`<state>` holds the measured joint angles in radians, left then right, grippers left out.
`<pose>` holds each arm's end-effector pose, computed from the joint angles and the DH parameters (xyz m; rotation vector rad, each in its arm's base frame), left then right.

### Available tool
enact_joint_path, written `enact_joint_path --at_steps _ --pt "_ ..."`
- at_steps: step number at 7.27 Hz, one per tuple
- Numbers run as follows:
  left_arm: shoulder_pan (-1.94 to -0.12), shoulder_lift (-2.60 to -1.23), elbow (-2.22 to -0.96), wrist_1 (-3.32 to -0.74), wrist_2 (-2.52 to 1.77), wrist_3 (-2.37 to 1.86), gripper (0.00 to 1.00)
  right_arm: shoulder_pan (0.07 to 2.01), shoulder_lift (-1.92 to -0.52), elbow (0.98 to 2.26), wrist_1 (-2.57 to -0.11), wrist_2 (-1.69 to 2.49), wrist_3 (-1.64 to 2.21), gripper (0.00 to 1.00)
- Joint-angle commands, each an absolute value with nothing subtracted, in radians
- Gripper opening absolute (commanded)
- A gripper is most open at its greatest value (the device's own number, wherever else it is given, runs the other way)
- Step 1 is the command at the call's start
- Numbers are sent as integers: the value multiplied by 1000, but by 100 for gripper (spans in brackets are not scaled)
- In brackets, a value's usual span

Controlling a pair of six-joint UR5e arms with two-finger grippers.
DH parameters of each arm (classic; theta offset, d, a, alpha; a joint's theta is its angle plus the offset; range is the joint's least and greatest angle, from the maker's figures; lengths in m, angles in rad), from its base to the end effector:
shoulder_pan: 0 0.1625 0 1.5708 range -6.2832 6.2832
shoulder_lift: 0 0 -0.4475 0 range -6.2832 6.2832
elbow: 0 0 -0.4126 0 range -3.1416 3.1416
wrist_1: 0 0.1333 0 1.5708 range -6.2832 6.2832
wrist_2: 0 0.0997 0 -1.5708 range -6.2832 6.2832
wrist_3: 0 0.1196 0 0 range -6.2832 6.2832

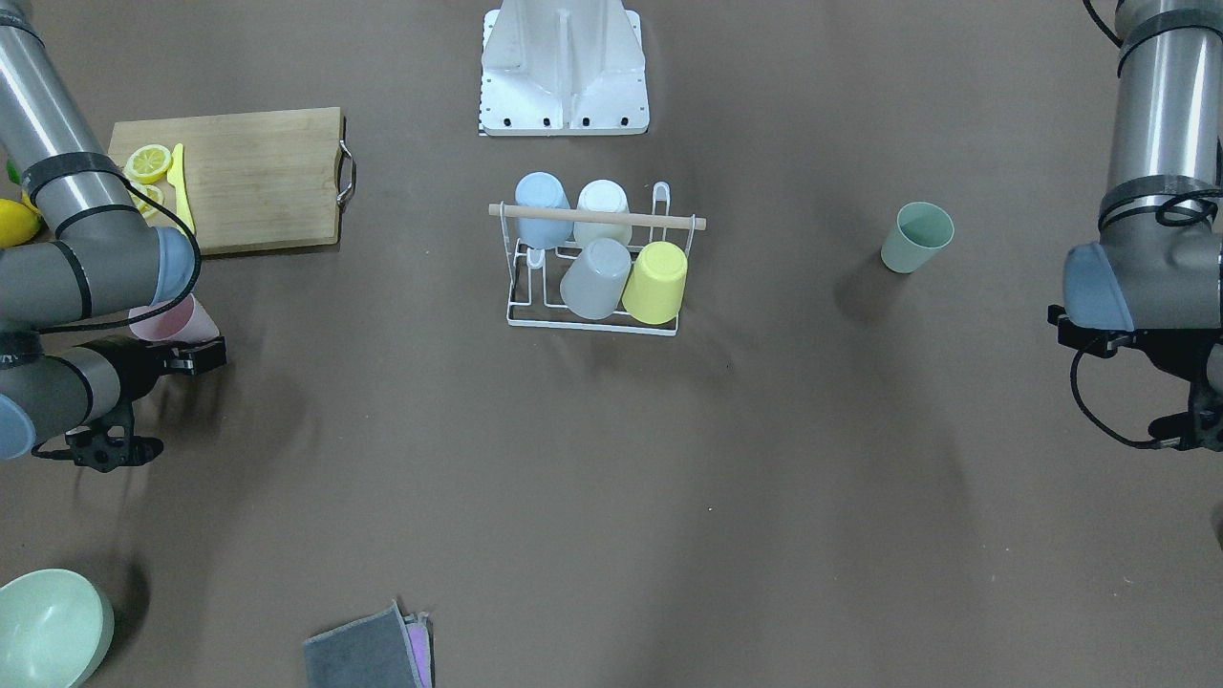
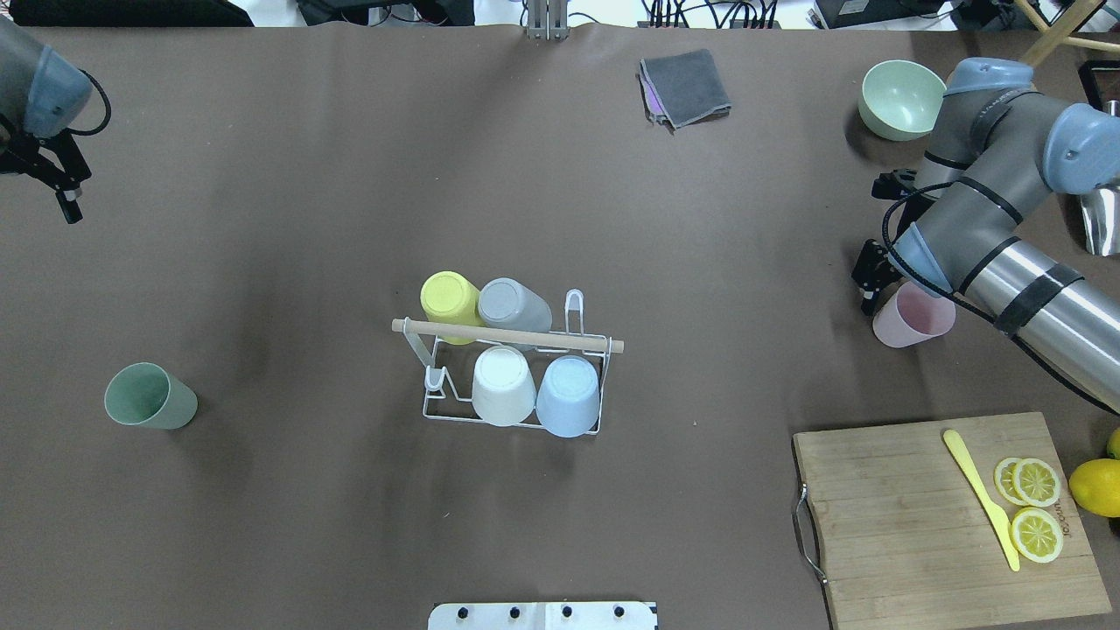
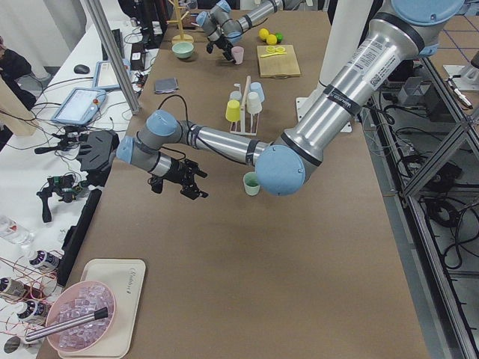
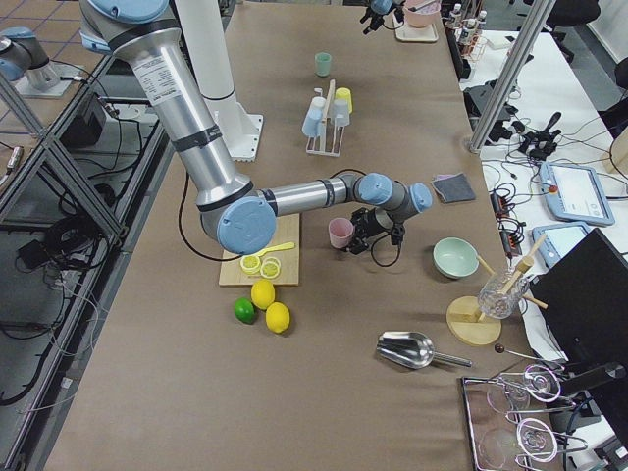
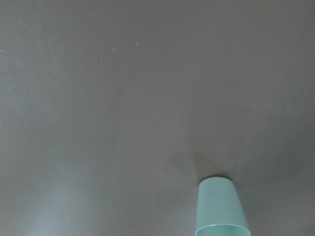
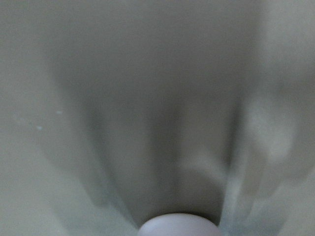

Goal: Place cup on cup holder

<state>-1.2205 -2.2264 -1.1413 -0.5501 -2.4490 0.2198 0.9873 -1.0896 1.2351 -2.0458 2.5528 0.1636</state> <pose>0.1981 -0.6625 0.5494 -0.7908 0.7767 0.1620 -0.3509 -0.5930 0.5945 -0.6373 -0.7962 -0.2212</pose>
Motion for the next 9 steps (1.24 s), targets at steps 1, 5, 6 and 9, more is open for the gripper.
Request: enact_joint_path --at_steps 1,5,6,9 --pt "-1137 -2230 -1141 -543 -2511 238 98 986 -1085 1230 -2078 2559 156 88" --pt "-1054 -2237 -1114 -558 -2582 230 98 983 -1085 1226 -2098 2588 155 44" --pt "-1040 -2237 -1109 -558 -2574 236 98 983 -1083 1226 -2098 2588 155 39" --pt "-976 -2226 -1097 -552 -2524 236 98 1017 -1059 1236 -2089 2586 87 39"
